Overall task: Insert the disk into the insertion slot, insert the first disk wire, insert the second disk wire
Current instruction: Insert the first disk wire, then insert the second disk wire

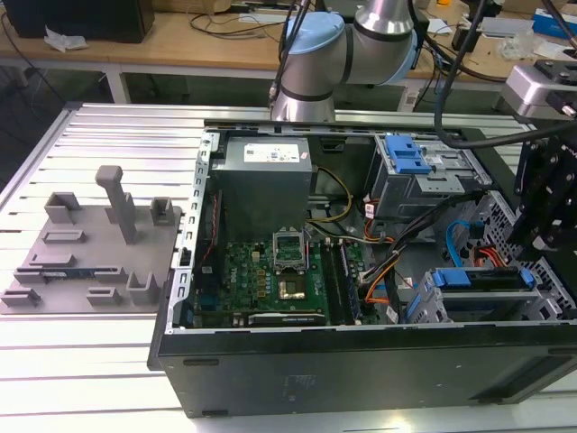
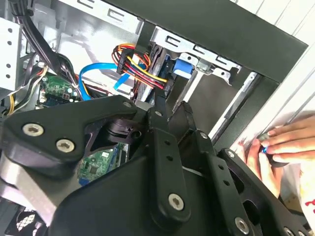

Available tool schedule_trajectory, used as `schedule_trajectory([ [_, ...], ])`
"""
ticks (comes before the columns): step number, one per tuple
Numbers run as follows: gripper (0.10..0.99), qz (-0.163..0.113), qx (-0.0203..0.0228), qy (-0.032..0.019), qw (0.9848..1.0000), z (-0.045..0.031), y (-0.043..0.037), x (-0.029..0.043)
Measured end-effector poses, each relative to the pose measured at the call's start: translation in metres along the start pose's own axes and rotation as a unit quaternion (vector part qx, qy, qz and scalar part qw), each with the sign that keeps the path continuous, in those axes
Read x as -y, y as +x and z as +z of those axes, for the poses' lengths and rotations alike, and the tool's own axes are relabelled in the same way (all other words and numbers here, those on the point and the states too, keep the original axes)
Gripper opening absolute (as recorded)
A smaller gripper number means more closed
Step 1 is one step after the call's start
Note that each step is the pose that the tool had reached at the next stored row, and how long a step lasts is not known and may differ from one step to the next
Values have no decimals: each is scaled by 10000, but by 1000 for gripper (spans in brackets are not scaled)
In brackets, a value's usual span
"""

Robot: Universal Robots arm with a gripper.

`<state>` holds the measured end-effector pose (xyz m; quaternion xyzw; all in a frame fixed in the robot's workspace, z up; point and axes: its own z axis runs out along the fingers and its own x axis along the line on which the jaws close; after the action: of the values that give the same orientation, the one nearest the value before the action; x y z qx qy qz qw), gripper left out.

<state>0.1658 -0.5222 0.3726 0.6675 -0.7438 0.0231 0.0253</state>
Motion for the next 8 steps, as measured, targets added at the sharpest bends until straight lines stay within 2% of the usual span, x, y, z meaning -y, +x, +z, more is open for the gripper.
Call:
schedule_trajectory([
  [8,302,1,-1,4,10000,-1,0,0],
])
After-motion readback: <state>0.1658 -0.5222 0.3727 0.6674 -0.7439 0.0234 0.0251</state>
